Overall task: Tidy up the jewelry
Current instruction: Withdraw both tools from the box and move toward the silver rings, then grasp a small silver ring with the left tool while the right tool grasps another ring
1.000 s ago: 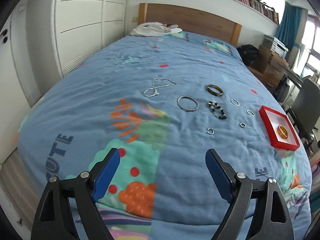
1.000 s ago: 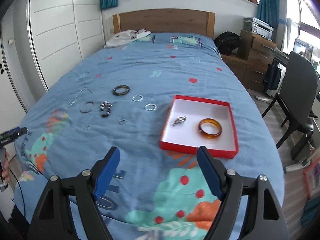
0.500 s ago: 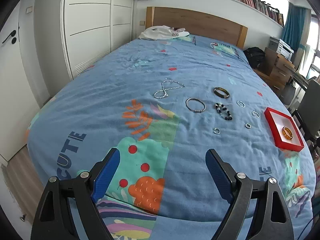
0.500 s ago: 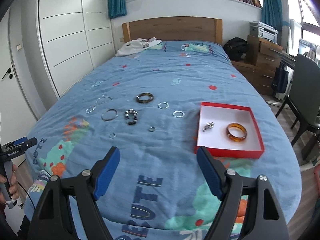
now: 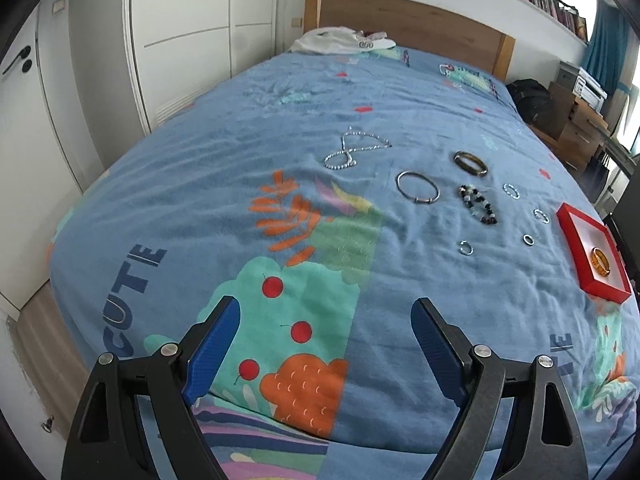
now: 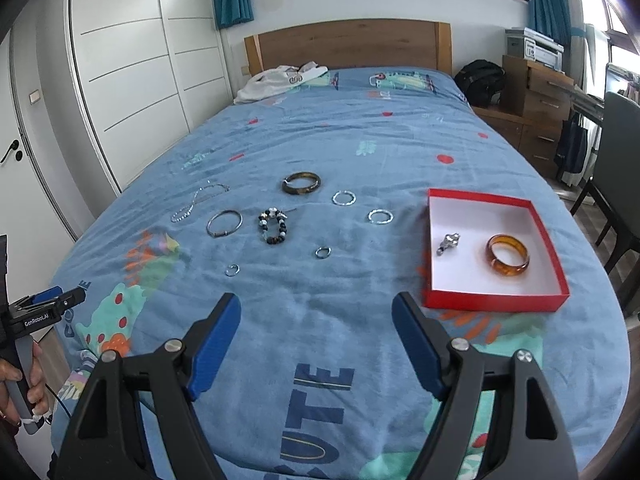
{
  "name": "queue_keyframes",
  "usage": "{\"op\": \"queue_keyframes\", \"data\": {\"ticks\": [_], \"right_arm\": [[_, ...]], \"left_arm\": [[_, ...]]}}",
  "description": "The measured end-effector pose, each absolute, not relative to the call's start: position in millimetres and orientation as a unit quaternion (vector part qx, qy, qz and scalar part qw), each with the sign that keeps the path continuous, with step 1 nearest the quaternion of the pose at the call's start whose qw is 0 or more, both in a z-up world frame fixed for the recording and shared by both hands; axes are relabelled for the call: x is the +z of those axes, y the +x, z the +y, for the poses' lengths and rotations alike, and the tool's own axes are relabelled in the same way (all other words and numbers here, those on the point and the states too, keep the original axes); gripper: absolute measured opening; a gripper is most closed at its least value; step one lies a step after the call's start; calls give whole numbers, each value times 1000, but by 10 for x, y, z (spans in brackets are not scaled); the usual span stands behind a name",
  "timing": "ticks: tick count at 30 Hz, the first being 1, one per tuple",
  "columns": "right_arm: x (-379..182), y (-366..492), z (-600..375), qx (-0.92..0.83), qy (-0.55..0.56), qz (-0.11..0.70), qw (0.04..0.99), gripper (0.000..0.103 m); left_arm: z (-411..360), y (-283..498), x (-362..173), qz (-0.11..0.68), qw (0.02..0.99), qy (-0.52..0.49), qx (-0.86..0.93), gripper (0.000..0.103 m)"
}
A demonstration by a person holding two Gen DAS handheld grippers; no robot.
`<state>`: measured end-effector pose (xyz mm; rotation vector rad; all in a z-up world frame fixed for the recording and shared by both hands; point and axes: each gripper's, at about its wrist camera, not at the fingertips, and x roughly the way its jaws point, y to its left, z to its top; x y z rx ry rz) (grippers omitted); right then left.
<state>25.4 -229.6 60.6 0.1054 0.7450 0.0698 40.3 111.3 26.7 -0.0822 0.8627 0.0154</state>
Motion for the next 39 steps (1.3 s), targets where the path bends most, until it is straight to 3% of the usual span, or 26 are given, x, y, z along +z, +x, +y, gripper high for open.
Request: {"op": "queue_keyframes", "data": {"ticks": [3, 10, 26, 39], "right_arm": [[534, 361, -2248, 38, 50, 371, 926, 74], [380, 608, -2176, 44, 53, 386, 920, 57], [47, 1207, -2283, 50, 57, 411, 908, 49], [-196, 1516, -2380, 62, 59, 426, 900, 43]], "left_arm": [[1107, 484, 194, 424, 905, -40, 5, 86], [1079, 656, 83, 432, 901, -41, -8, 85], [562, 1200, -203, 464, 883, -30, -68, 81], [119, 1578, -444, 489, 860, -28, -144, 64]]}}
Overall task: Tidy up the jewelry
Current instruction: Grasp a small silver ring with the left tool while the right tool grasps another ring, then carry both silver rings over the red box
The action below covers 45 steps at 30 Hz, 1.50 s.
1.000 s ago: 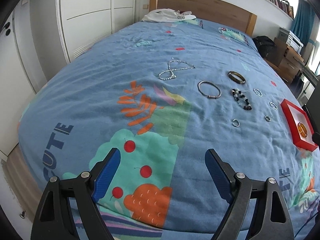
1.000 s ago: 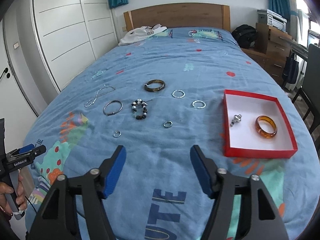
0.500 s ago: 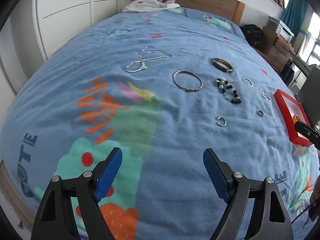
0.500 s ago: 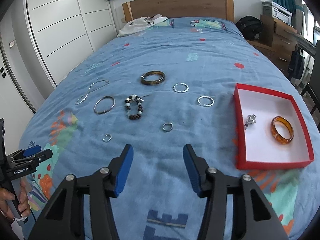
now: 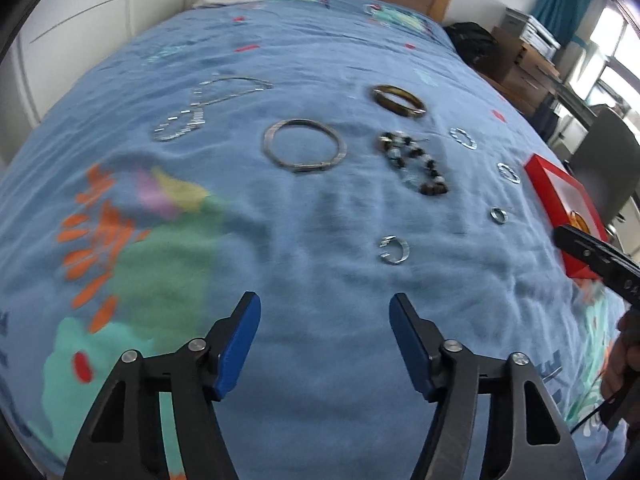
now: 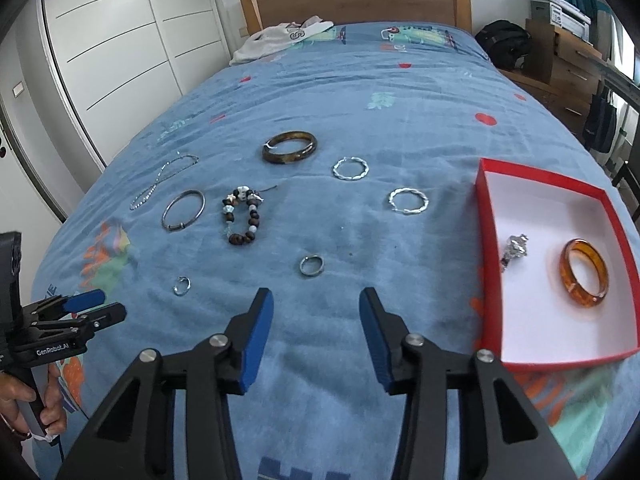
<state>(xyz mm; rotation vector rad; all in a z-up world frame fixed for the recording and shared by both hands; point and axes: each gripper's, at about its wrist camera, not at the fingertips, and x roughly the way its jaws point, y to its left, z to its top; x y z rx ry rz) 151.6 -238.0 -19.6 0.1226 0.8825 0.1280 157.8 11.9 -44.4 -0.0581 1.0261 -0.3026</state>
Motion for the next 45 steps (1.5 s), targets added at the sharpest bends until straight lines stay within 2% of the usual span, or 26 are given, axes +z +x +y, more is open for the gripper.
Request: {"op": "queue_keyframes", "data": {"ticks": [6, 9, 17, 20, 22, 28, 45], "right_arm": [[-374, 1718, -2264, 78, 53, 438, 894, 43], [-466, 1822, -2227, 78, 51, 445, 891, 43], [-623, 2011, -2259, 71, 48, 458, 885, 43], [-662, 2061, -2258, 70, 47, 461, 884, 43], [-678, 2084, -2244, 70, 43, 461, 883, 42], [-721, 2126, -2252, 67, 35, 467, 881, 20], [-449, 1879, -2333, 81, 50, 443, 892, 20]], "left_arm": [[-127, 1760, -558, 499, 848, -24, -178, 60], [-211, 1834, -622, 506, 842, -21, -185, 53], [-330, 1949, -682, 509, 839, -19, -193, 43], [-356, 1947, -698, 509, 837, -17, -199, 30], [-368, 1943, -716, 511, 835, -16, -204, 18], [-342, 1931, -722, 508, 836, -23, -207, 18], [-364, 1768, -415, 485, 847, -22, -214, 18]]}}
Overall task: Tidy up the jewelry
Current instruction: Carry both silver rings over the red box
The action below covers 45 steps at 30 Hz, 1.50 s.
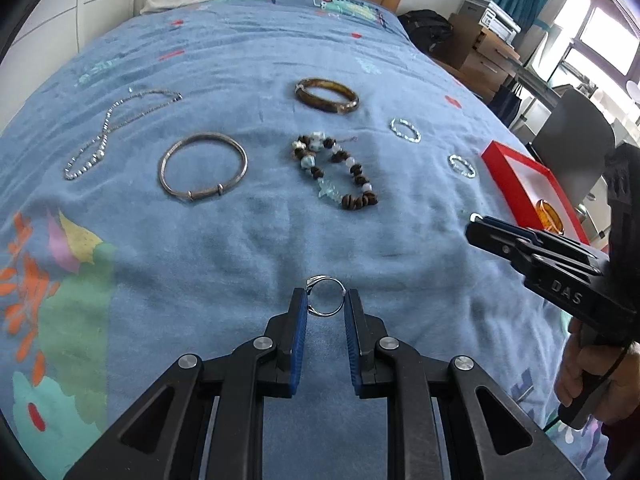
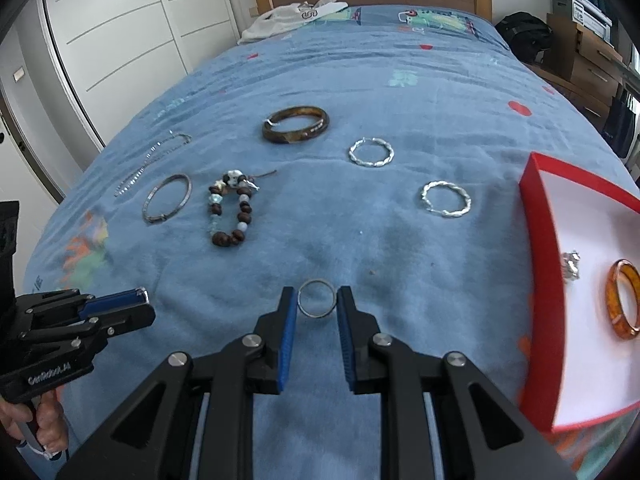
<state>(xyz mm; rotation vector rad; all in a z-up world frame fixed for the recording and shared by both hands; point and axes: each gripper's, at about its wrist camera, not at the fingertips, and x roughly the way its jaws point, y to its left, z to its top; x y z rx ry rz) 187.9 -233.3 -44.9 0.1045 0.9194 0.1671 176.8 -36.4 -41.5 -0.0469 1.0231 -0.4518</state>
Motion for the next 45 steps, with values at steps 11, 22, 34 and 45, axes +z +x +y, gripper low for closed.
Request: {"op": "queue_keyframes", "data": {"ticks": [11, 22, 34, 45], "right_arm": [[11, 1420, -2969, 40, 53, 411, 909, 20], [152, 1073, -4096, -33, 56, 417, 907, 20], [-73, 1337, -4752, -38, 71, 432, 898, 20], [-361, 1704, -4866, -7, 73, 457, 887, 20]], "left_arm": [[-731, 1714, -36, 460, 855, -13, -239, 18], [-2034, 1655, 179, 446, 829, 13, -335, 18], [-3142, 1905, 98, 456, 808, 42, -371, 18], [-3630, 2414, -168, 478, 801, 56, -356, 18]]}}
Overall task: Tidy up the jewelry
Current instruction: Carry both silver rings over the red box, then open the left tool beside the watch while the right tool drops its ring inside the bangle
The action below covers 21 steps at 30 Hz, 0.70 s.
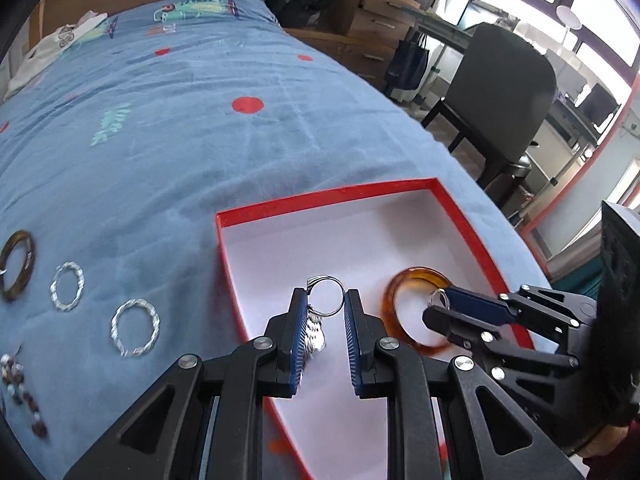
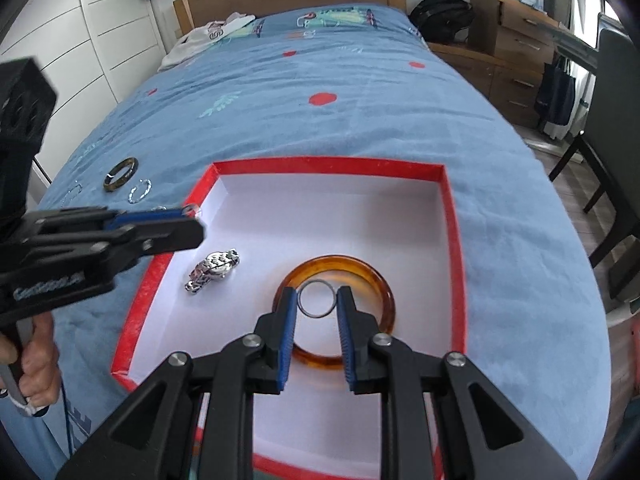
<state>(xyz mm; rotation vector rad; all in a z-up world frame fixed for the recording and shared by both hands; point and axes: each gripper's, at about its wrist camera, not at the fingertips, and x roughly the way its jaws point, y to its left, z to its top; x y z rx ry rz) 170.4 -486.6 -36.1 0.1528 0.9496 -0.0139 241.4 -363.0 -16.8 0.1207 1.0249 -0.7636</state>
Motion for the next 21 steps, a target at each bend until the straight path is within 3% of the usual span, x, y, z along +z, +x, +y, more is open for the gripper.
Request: {"op": "queue_keyframes", "data": {"ticks": [21], "right_arm": [[-562, 1895, -4888, 10, 36, 485, 874, 21]], "left_arm": [[-3804, 2582, -489, 500, 789, 104, -342, 20]]}}
